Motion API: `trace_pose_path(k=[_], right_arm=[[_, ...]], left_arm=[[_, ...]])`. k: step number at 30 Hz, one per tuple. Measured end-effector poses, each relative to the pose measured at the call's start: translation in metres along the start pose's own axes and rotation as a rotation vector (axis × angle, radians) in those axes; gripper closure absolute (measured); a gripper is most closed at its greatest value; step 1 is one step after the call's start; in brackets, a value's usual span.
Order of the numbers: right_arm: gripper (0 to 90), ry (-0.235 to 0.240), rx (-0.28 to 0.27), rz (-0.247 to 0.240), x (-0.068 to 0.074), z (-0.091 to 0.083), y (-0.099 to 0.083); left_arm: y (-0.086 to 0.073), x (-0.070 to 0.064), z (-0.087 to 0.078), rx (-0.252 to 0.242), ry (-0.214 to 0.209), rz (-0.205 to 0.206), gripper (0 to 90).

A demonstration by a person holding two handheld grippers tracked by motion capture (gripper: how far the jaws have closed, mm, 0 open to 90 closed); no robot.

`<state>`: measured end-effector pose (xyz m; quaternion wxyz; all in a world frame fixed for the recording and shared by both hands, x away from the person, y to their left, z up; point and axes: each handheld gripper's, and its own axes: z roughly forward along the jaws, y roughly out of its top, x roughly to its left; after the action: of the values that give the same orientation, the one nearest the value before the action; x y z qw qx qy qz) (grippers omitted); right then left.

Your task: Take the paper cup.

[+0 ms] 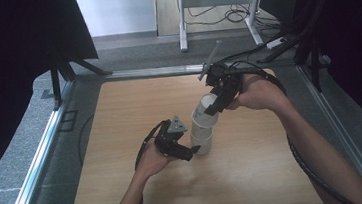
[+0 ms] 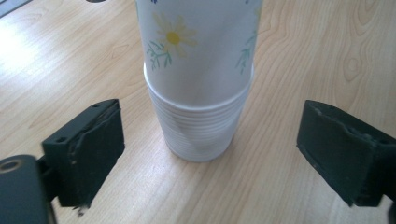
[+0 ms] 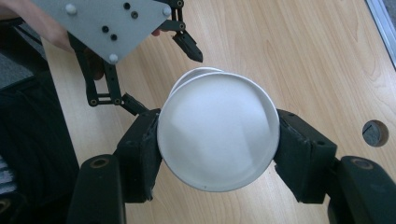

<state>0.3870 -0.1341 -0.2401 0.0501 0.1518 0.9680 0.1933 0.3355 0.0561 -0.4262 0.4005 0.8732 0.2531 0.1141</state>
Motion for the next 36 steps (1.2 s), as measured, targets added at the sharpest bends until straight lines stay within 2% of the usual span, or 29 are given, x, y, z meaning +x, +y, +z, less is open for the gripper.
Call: trace_pose_path(k=[12, 23, 36], right_arm=[[37.0, 0.016, -0.04, 0.01, 0.012, -0.004, -0.02], [37.0, 0.029, -0.061, 0.006, 0.023, -0.002, -0.038], [36.9, 0.049, -0.08, -0.015, 0.04, 0.003, -0.055]], left_arm=[[-0.009, -0.008, -0.013, 0.009, 0.002, -0.002, 5.0], [-0.02, -0.017, -0.017, 0.037, -0.016, 0.001, 4.4], [-0.027, -0.027, -0.02, 0.037, -0.021, 0.001, 4.4]])
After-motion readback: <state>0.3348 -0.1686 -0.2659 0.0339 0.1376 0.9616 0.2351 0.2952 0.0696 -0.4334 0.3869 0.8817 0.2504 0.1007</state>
